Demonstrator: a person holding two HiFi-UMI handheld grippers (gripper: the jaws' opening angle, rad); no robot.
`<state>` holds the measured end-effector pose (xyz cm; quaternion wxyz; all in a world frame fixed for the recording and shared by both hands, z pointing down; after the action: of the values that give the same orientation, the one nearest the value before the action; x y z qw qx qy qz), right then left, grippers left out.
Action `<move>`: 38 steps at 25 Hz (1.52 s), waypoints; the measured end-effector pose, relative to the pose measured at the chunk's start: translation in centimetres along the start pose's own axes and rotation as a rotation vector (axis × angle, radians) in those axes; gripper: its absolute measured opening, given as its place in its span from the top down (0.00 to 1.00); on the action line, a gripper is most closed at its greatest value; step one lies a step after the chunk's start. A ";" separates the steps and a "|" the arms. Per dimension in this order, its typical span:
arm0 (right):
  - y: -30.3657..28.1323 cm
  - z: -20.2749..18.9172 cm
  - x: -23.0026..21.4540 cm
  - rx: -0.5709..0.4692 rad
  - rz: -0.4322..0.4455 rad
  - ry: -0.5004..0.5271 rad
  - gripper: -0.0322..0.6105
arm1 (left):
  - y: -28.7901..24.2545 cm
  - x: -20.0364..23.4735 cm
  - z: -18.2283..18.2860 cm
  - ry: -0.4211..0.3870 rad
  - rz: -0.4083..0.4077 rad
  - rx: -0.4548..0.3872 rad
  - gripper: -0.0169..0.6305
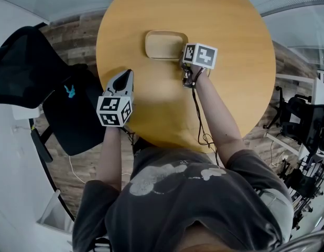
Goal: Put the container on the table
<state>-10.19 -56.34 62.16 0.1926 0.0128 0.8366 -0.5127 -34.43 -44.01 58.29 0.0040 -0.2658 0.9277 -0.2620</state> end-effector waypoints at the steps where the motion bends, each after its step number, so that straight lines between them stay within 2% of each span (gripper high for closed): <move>1: -0.1 0.1 0.1 -0.002 -0.002 -0.002 0.94 | -0.1 0.1 0.0 -0.001 0.002 0.001 0.98; 10: -0.3 0.5 0.3 -0.016 0.009 0.009 0.94 | -0.7 0.8 0.4 -0.006 0.015 -0.002 0.98; 14: -0.4 0.2 0.3 0.001 0.035 -0.009 0.83 | -0.8 0.5 0.4 -0.010 0.012 0.000 0.98; 33: 2.5 0.6 0.1 -0.060 0.150 -0.021 0.76 | 1.3 -0.4 1.5 -0.008 0.053 -0.022 0.98; 38: 4.3 0.6 0.8 -0.090 0.178 0.026 0.73 | 2.7 -0.5 1.9 -0.009 0.077 -0.040 0.98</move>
<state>-9.84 -55.02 57.98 0.2271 0.0850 0.8566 -0.4555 -35.02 -42.75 55.24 0.0130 -0.2309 0.9424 -0.2417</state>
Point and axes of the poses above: the fingertips, and each gripper's own axes: y backward along the fingers, x to its left, z out of its top, the point moved 4 cm from there along y, backward along the fingers, and after that the axes turned 14 degrees about -y, right-handed, at the moved point
